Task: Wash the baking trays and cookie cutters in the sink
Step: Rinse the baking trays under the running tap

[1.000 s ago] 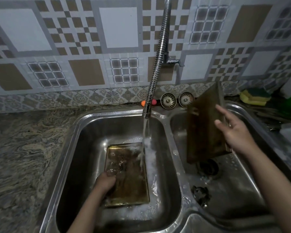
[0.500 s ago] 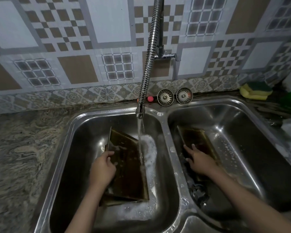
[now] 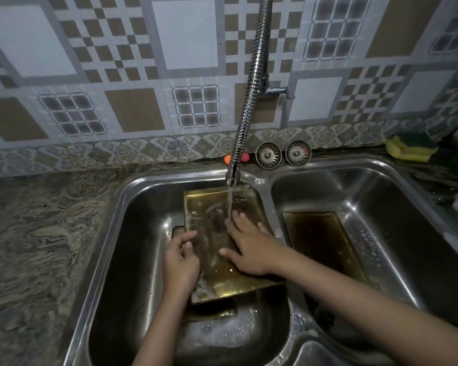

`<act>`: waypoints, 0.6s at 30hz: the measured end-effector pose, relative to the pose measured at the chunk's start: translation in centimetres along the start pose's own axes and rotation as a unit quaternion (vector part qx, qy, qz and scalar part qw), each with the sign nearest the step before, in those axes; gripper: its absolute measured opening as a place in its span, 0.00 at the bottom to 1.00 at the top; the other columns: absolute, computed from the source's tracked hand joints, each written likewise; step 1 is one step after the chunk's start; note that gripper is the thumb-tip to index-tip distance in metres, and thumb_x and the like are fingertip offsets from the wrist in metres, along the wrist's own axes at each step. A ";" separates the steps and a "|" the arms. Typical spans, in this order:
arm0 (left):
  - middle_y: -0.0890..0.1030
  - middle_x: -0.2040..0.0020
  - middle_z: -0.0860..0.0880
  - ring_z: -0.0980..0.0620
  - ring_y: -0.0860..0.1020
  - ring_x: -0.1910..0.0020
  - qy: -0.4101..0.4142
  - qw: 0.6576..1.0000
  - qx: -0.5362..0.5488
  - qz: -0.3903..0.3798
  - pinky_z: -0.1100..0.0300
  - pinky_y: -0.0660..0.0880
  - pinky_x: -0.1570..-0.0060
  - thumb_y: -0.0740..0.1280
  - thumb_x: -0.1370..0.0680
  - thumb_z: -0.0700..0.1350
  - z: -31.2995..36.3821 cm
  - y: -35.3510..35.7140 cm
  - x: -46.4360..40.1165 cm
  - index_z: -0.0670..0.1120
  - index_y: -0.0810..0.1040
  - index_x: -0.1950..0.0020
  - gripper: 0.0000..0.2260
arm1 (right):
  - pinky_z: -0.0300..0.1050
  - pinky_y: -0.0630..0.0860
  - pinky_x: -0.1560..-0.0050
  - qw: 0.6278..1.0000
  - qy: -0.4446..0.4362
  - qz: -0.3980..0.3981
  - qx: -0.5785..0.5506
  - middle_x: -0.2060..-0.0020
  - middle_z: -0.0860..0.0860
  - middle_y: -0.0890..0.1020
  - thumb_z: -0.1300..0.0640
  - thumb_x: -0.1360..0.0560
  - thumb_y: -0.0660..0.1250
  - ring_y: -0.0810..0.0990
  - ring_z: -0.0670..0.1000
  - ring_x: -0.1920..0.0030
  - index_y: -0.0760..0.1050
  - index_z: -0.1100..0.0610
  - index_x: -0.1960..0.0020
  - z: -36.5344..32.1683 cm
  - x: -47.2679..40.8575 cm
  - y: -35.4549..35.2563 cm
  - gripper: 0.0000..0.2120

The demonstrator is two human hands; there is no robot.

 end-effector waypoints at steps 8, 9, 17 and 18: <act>0.80 0.52 0.49 0.56 0.78 0.55 0.045 0.991 0.106 0.069 0.70 0.73 0.60 0.58 0.20 0.35 0.4 -0.7 0.5 0.47 0.75 0.49 0.10 | 0.59 0.37 0.28 0.991 -0.106 0.072 0.028 0.23 0.48 0.40 0.43 0.19 0.49 0.39 0.51 0.23 0.42 0.52 0.22 -4.4 -1.6 -0.9 0.31; 0.80 0.53 0.47 0.57 0.78 0.56 0.037 0.988 0.125 0.083 0.70 0.74 0.60 0.58 0.20 0.35 0.1 -1.5 0.0 0.47 0.75 0.48 0.09 | 0.56 0.37 0.27 0.986 -0.142 0.065 0.055 0.23 0.47 0.40 0.42 0.20 0.49 0.39 0.49 0.23 0.41 0.51 0.22 -4.8 -0.8 -0.5 0.31; 0.78 0.54 0.53 0.62 0.78 0.56 0.057 0.985 0.162 0.020 0.77 0.71 0.59 0.58 0.21 0.32 2.2 2.3 2.1 0.44 0.75 0.50 0.10 | 0.65 0.38 0.29 0.989 -0.058 0.108 0.079 0.22 0.53 0.46 0.44 0.20 0.47 0.44 0.58 0.23 0.40 0.54 0.22 -4.2 -3.3 -3.7 0.31; 0.78 0.54 0.53 0.59 0.77 0.54 0.052 0.983 0.175 0.033 0.76 0.72 0.57 0.58 0.21 0.32 2.0 1.8 1.6 0.44 0.75 0.50 0.09 | 0.62 0.41 0.27 0.985 -0.126 0.090 0.083 0.22 0.51 0.46 0.44 0.21 0.46 0.46 0.54 0.23 0.41 0.53 0.22 -5.7 -2.4 -2.8 0.31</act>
Point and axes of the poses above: each hand's wrist, its own x-axis away from the middle knuckle, its own y-axis out of the palm, z = x × y, the point moved 10 cm from there along -x, towards the middle knuckle
